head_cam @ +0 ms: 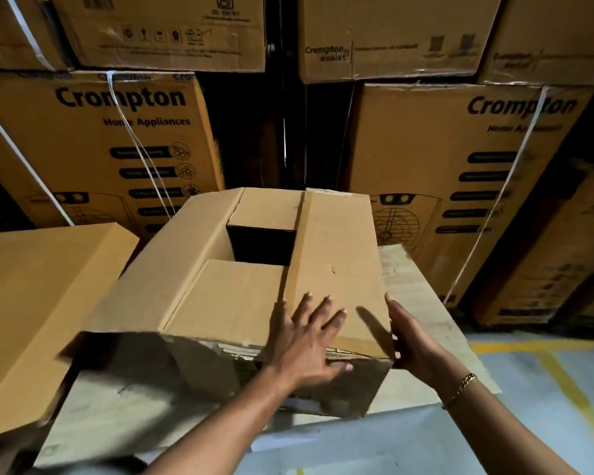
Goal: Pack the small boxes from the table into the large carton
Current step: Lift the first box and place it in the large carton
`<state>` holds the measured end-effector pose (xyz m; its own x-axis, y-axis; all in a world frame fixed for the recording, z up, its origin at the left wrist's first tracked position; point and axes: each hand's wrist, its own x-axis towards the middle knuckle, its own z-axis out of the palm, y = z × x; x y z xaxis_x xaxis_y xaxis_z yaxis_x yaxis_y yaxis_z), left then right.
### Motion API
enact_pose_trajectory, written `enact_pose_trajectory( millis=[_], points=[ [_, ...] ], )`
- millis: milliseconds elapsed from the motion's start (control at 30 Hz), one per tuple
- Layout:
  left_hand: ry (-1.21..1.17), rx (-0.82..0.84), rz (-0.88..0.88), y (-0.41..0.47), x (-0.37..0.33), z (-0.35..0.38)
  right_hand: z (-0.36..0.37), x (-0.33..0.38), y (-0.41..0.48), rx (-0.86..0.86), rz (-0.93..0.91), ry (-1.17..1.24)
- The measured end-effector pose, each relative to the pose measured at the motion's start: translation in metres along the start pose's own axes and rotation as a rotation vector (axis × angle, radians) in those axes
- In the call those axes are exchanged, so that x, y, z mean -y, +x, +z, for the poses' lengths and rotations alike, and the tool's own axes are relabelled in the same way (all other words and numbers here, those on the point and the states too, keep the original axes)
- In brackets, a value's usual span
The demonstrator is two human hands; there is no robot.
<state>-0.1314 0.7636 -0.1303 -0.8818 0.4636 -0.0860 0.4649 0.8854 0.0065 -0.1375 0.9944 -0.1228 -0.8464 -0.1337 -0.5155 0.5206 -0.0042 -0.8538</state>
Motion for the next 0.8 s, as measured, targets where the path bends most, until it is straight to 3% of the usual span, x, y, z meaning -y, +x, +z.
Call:
enact_pose_trajectory(
  millis=[133, 233, 300, 367, 433, 500, 667, 700, 800],
  points=[
    [-0.118, -0.103, -0.113, -0.001, 0.009, -0.017, 0.011, 0.009, -0.002, -0.136, -0.141, -0.279],
    [-0.442, -0.272, -0.337, -0.013, 0.033, -0.032, 0.028, 0.018, -0.016, -0.288, -0.442, -0.675],
    [-0.645, -0.302, -0.447, -0.02, 0.056, -0.036, 0.047, 0.023, -0.027, -0.276, -0.656, -0.956],
    [-0.61, -0.266, -0.476, -0.024, 0.083, -0.033, 0.071, 0.026, -0.035, -0.179, -0.712, -1.212],
    [-0.374, -0.152, -0.41, -0.025, 0.108, -0.025, 0.088, 0.022, -0.031, -0.201, -0.749, -1.407],
    [-0.22, -0.05, -0.355, -0.024, 0.128, -0.019, 0.09, 0.021, -0.03, -0.306, -0.785, -1.411],
    [-0.155, -0.014, -0.355, -0.015, 0.162, -0.012, 0.062, 0.034, -0.048, -0.675, -0.975, -1.177],
    [-0.152, 0.012, -0.356, -0.011, 0.166, -0.01, 0.063, 0.035, -0.05, -0.659, -0.946, -1.208],
    [-0.162, 0.079, -0.318, 0.004, 0.172, -0.007, 0.086, 0.024, -0.042, -0.377, -0.729, -1.45]
  ],
)
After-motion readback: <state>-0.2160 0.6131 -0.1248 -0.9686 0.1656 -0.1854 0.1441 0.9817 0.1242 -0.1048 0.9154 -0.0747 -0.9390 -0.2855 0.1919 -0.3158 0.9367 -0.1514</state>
